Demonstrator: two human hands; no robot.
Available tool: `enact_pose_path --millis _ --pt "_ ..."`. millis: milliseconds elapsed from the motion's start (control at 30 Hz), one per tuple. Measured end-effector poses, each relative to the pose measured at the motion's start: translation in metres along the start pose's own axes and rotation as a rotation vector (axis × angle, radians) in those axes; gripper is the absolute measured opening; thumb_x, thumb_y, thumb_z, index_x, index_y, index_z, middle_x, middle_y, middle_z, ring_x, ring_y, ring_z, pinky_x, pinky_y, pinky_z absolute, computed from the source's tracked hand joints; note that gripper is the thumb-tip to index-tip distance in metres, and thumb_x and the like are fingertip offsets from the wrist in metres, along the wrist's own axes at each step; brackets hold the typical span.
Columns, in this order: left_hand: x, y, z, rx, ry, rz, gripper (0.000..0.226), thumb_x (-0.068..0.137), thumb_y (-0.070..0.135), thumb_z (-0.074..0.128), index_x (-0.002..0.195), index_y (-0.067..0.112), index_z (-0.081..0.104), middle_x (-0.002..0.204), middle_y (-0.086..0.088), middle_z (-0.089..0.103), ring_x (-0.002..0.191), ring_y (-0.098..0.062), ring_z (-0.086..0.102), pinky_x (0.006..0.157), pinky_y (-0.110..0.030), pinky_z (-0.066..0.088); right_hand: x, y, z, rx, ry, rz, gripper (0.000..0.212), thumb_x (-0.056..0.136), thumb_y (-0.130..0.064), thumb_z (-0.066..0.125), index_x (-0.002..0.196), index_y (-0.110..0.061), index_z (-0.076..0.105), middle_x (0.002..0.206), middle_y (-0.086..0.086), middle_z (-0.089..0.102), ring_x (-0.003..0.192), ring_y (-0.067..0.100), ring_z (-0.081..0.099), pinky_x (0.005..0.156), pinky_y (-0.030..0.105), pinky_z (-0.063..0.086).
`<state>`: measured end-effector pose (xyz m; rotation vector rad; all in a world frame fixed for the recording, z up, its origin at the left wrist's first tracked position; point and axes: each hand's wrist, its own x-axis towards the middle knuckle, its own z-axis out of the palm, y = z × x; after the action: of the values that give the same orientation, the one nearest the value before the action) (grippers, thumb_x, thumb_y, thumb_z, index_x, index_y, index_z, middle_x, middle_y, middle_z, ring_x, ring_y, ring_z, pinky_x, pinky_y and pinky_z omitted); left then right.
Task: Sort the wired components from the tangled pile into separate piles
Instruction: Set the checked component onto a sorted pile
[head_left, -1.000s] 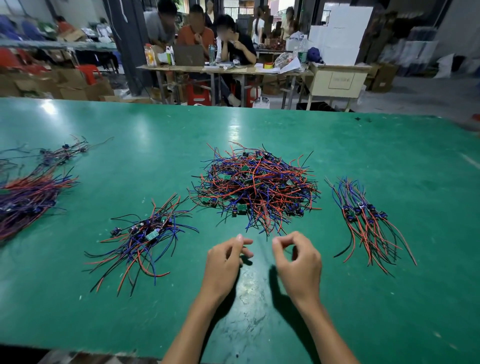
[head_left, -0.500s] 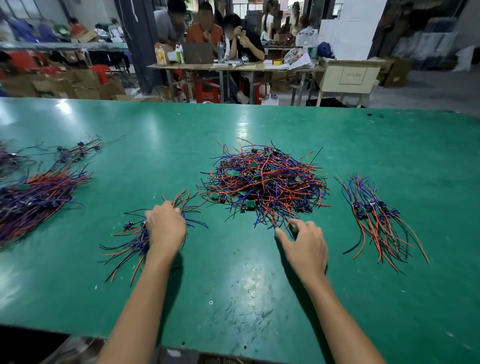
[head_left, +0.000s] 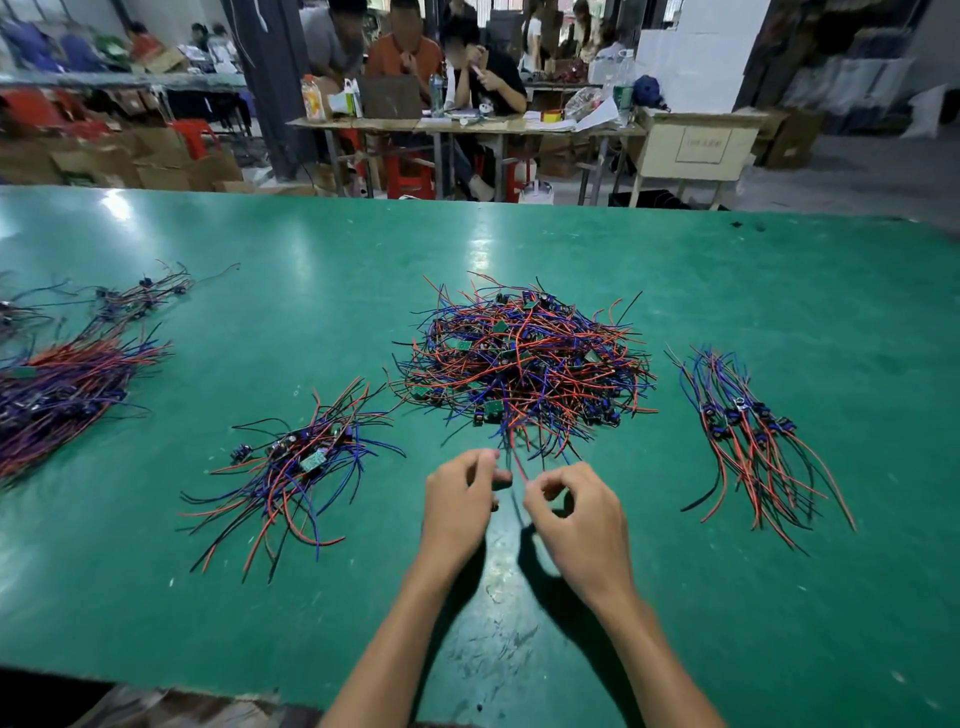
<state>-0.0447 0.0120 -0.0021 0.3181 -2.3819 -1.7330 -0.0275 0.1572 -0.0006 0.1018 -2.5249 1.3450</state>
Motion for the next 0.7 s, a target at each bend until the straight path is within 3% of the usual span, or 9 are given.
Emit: enact_pose_path --millis 67,167,267,367,433,500,633,700 --pt "0.002 0.009 0.004 -0.146 -0.101 -0.094 0.036 0.103 0.033 0.055 0.076 0.016 0.073 0.078 -0.006 0.077 0.05 -0.014 0.062 0.054 -0.028 0.053 -0.014 -0.001 0.001 0.041 -0.061 -0.134 0.014 0.08 -0.043 0.065 0.07 -0.035 0.059 0.08 -0.014 0.062 0.078 0.003 0.062 0.072 0.022 0.048" --pt "-0.003 0.016 0.006 -0.433 -0.185 -0.262 0.026 0.101 0.02 0.059 0.085 0.007 0.073 0.086 -0.018 0.077 0.048 -0.013 0.057 0.049 -0.026 0.049 -0.021 0.004 0.005 0.019 -0.187 -0.277 0.022 0.083 -0.049 0.067 0.074 -0.029 0.068 0.087 -0.018 0.068 0.096 0.002 0.065 0.088 0.023 0.045" --pt "-0.01 0.018 -0.002 -0.598 -0.229 -0.339 0.013 0.098 0.008 0.06 0.098 -0.001 0.07 0.084 -0.017 0.076 0.046 -0.015 0.057 0.047 -0.022 0.049 -0.012 0.009 0.003 0.002 -0.086 -0.12 0.045 0.091 -0.061 0.049 0.065 -0.032 0.069 0.074 -0.02 0.067 0.087 0.007 0.059 0.085 0.033 0.041" --pt "-0.019 0.018 -0.015 -0.504 -0.343 -0.316 0.015 0.098 0.007 0.06 0.106 -0.001 0.071 0.089 -0.019 0.077 0.053 -0.012 0.059 0.052 -0.018 0.051 0.001 0.009 0.0 0.014 -0.031 0.139 0.05 0.098 -0.055 0.038 0.069 -0.032 0.071 0.068 -0.018 0.064 0.093 0.021 0.059 0.089 0.04 0.043" --pt "-0.023 0.018 -0.022 -0.437 -0.417 -0.285 0.016 0.097 0.008 0.062 0.108 0.002 0.073 0.094 -0.018 0.077 0.056 -0.012 0.058 0.055 -0.019 0.052 0.01 0.008 0.001 -0.002 -0.07 0.216 0.055 0.096 -0.059 0.034 0.074 -0.026 0.072 0.068 -0.012 0.065 0.095 0.025 0.061 0.094 0.042 0.044" --pt "-0.025 0.017 -0.026 -0.377 -0.467 -0.257 0.018 0.097 0.01 0.063 0.11 0.005 0.073 0.096 -0.015 0.077 0.058 -0.011 0.056 0.056 -0.02 0.05 0.018 0.005 0.001 0.107 -0.118 0.304 0.044 0.1 -0.057 0.045 0.085 -0.03 0.076 0.078 -0.01 0.073 0.098 0.02 0.065 0.1 0.041 0.044" --pt "-0.024 0.016 -0.028 -0.246 -0.416 -0.196 0.016 0.099 0.01 0.062 0.107 0.008 0.076 0.09 -0.01 0.076 0.054 -0.006 0.048 0.05 -0.017 0.04 0.02 0.001 -0.009 0.609 -0.116 0.328 0.02 0.099 -0.027 0.064 0.092 -0.015 0.079 0.099 -0.008 0.079 0.089 -0.001 0.067 0.08 0.01 0.048" --pt "-0.021 0.017 -0.026 -0.202 -0.382 -0.157 0.017 0.1 0.009 0.06 0.107 0.008 0.075 0.084 -0.005 0.073 0.051 -0.001 0.047 0.05 -0.013 0.037 0.017 0.005 -0.015 0.679 -0.122 0.291 0.013 0.097 -0.02 0.066 0.099 -0.014 0.077 0.102 -0.004 0.079 0.088 -0.002 0.067 0.08 0.011 0.048"
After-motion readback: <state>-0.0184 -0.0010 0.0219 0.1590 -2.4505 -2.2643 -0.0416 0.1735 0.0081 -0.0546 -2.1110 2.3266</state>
